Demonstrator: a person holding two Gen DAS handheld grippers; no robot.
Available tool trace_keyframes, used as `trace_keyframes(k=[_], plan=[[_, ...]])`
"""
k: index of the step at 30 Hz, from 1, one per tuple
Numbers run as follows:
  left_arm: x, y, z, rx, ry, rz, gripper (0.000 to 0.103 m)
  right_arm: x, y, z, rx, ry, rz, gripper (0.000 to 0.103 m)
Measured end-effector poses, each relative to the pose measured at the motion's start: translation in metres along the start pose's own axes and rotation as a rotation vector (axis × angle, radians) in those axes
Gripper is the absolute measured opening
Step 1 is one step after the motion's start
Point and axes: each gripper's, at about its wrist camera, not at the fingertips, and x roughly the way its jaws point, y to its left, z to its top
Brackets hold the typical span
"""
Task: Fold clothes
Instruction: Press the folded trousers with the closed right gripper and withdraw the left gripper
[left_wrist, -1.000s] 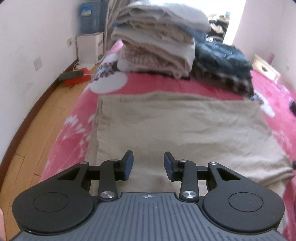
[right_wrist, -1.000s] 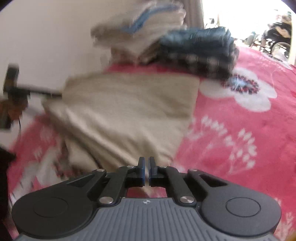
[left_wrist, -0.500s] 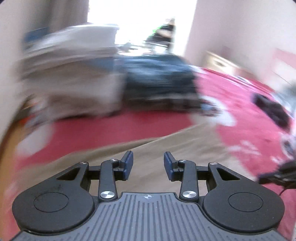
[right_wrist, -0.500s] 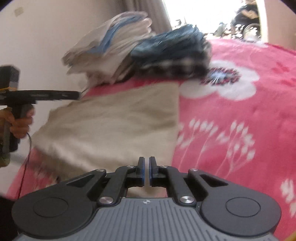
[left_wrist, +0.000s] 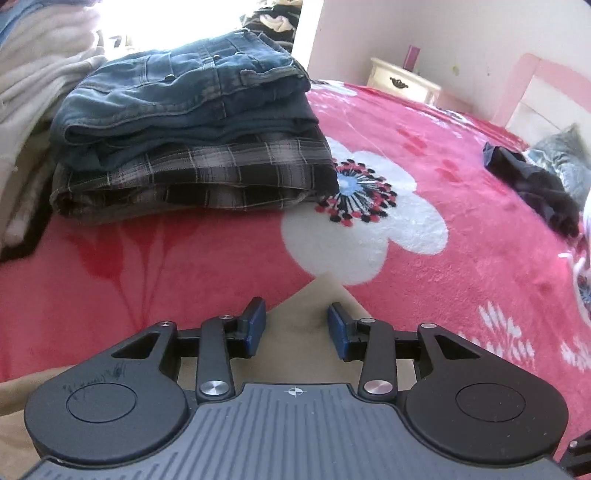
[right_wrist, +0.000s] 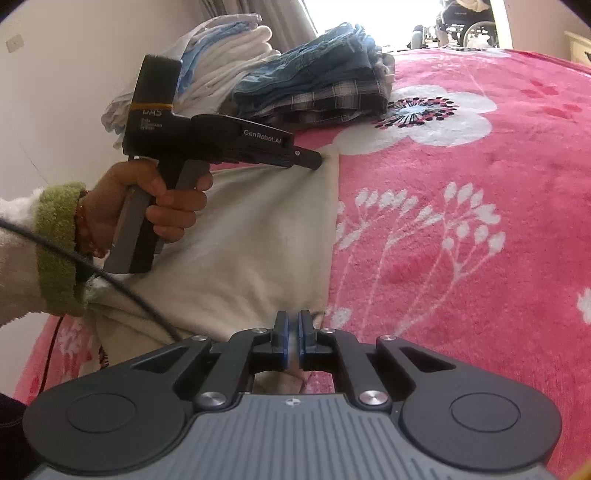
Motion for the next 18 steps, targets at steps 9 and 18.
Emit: trace_keyframes(k=[9, 18], plan=[[-0.025, 0.0, 0.014, -0.041, -0.038, 0.046, 0.038, -0.033, -0.008, -0.007, 0.017, -0.047, -0.027, 0.01], [-0.139, -0.006, -0.005, -0.009, -0.146, -0.068, 0.039, -0.042, 0.005, 0.035, -0.049, -0.14, 0.021, 0.01]])
